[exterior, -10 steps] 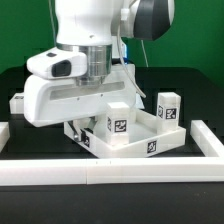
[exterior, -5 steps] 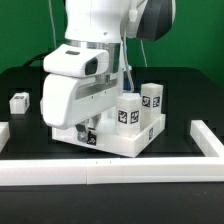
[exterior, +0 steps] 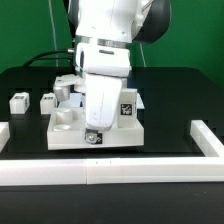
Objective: Assemble square table
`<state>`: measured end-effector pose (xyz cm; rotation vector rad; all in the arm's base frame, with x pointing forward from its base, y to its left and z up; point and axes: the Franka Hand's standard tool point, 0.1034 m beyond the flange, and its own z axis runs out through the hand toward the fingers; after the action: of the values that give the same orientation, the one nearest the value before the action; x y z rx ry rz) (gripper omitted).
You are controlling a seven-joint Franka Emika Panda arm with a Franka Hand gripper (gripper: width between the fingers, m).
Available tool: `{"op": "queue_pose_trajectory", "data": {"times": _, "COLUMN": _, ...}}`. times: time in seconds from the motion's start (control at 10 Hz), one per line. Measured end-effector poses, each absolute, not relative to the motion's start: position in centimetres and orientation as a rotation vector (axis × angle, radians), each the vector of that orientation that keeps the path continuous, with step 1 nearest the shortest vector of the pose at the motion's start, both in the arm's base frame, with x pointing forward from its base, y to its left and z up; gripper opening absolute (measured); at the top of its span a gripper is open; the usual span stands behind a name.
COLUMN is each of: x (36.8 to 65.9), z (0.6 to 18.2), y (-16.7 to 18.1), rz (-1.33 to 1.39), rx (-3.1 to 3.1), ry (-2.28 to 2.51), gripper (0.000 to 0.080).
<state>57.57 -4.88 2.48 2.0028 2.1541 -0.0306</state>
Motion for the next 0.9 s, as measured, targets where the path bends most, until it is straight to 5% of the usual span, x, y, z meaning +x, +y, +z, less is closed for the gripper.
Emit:
{"op": "queue_pose_trajectory", "data": {"times": 0.2, "x": 57.8, "z": 2.4, "y": -3.5, "rz": -0.045, "rx": 1.87, "ry": 2.253, "gripper": 0.0064}}
{"op": "queue_pose_trajectory", "data": {"times": 0.4, "x": 58.7, "z": 2.7, "y": 1.5, "rz": -0.001, "rx": 1.614, "ry": 2.418, "gripper": 0.0064}}
{"op": "queue_pose_trajectory", "data": {"times": 0.9, "x": 58.2, "z": 2.5, "y": 1.7, "rz": -0.072, "rx": 1.21, "ry": 2.632, "gripper": 0.0064}}
